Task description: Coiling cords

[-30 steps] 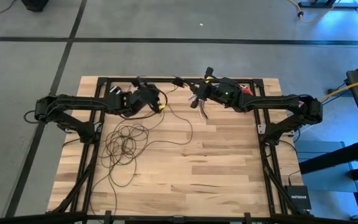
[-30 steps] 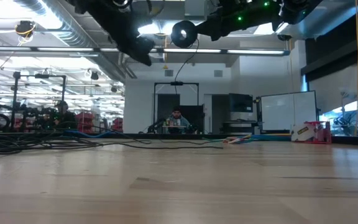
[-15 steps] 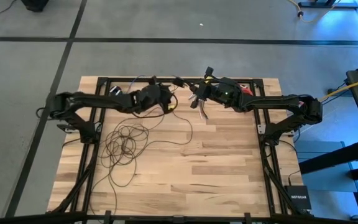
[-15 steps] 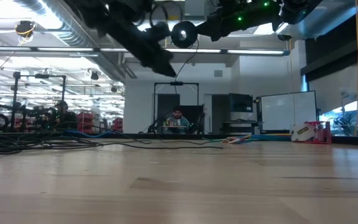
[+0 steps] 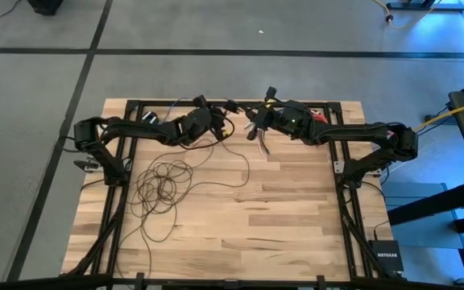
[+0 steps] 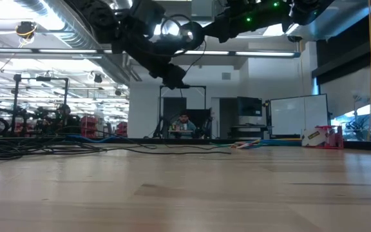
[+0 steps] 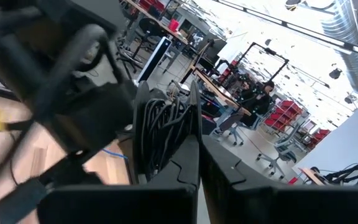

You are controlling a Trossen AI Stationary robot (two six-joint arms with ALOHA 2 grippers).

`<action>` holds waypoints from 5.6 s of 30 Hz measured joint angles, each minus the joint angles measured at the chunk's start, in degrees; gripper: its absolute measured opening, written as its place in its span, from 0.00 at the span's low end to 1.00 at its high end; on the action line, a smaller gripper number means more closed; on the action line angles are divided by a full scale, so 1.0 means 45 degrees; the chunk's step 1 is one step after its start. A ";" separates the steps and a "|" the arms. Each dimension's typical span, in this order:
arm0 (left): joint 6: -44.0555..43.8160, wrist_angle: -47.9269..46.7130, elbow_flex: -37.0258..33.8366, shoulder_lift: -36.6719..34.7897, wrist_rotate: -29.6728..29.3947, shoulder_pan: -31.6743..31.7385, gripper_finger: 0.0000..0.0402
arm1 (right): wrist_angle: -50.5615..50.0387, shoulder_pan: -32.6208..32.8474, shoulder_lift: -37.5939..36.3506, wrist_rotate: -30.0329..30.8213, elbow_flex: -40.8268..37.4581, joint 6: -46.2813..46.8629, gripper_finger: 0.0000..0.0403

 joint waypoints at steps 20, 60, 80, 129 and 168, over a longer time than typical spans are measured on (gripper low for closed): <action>0.0030 -0.0109 0.0002 0.0000 0.0448 -0.0011 0.01 | 0.0005 0.0002 0.0000 -0.0005 0.0000 0.0000 0.02; -0.0770 -0.4735 0.0005 -0.4824 -0.2650 -0.0017 0.01 | -0.1290 0.0000 0.0000 0.0565 -0.0005 -0.1588 0.02; -0.1970 -0.0820 0.0010 -0.3648 0.2959 -0.2106 0.01 | -0.1073 -0.0005 0.0000 0.1129 -0.0005 -0.1559 0.02; -0.1399 -0.0177 0.0209 0.1035 0.2066 0.1283 0.01 | -0.2055 0.0010 -0.1297 -0.0254 0.0005 0.0437 0.02; -0.1304 -0.0879 0.0219 0.0605 0.5154 0.1056 0.29 | -0.2089 0.0000 -0.1273 -0.0019 0.0000 0.0287 0.02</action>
